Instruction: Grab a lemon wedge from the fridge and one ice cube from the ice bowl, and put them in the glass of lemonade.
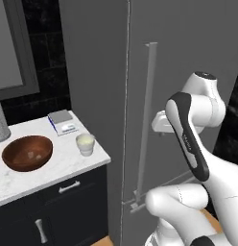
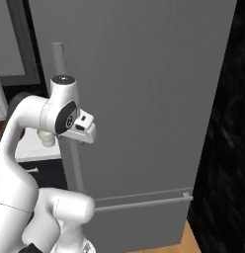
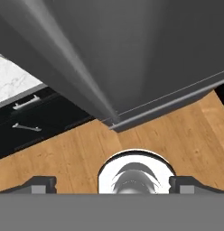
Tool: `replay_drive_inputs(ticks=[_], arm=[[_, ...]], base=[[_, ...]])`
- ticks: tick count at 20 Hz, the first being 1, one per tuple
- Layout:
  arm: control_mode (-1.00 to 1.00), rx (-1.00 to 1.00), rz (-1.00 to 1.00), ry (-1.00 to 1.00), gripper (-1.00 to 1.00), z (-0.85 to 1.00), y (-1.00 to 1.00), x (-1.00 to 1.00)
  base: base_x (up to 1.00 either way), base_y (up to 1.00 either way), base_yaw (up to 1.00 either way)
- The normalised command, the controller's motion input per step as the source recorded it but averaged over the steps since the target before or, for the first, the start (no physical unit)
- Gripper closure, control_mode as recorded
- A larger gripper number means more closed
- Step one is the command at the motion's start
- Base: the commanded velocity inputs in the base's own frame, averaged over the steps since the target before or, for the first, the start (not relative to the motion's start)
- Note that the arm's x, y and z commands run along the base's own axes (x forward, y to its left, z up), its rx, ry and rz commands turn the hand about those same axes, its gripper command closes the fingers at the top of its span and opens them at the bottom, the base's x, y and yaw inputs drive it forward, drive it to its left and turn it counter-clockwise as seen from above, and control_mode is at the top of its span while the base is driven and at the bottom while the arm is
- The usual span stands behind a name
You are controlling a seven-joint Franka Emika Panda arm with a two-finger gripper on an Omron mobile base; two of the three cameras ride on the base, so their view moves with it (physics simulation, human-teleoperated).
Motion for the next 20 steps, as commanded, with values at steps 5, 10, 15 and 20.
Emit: replay_drive_inputs(ticks=[5,10,15,20], arm=[[1.00,0.00,0.00,0.00,-1.00,0.00,0.00,0.00],[1.00,0.00,0.00,0.00,-1.00,0.00,0.00,0.00],[1.00,0.00,0.00,0.00,-1.00,0.00,0.00,0.00],[1.00,0.00,0.00,0.00,-1.00,0.00,0.00,0.00]], base=[[-0.38,0.35,-0.18],[-0.58,0.11,-0.07],[-0.62,0.04,-0.06],[-0.42,0.31,-0.09]])
